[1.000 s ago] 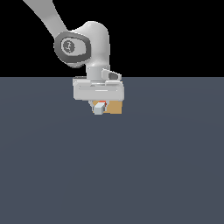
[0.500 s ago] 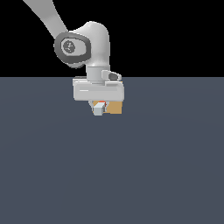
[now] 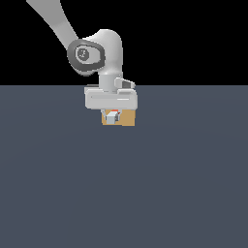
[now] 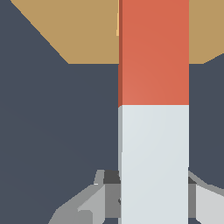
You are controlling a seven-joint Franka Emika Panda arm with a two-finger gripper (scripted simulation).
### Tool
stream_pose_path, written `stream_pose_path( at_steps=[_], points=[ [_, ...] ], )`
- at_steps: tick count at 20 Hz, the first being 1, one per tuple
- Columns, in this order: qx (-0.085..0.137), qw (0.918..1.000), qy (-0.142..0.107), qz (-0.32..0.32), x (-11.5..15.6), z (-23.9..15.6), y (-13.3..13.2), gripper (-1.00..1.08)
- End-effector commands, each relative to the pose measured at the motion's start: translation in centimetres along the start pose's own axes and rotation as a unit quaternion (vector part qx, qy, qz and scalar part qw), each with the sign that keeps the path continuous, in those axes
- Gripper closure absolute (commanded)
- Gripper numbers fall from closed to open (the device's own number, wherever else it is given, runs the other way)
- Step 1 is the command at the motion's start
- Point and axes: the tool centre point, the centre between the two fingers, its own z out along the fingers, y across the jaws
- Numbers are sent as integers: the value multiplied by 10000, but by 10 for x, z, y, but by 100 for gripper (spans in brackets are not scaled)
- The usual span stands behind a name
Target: Insert the peg into the horizontal hole in a box.
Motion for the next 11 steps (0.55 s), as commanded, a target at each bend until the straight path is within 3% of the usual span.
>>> stream_pose_path(
  at_steps=[1, 6, 11],
  points=[
    [-11, 10000, 7, -9, 20, -1, 0, 108],
    [-18, 10000, 11, -12, 47, -2, 1, 108],
    [-20, 10000, 12, -13, 54, -2, 2, 108]
  ],
)
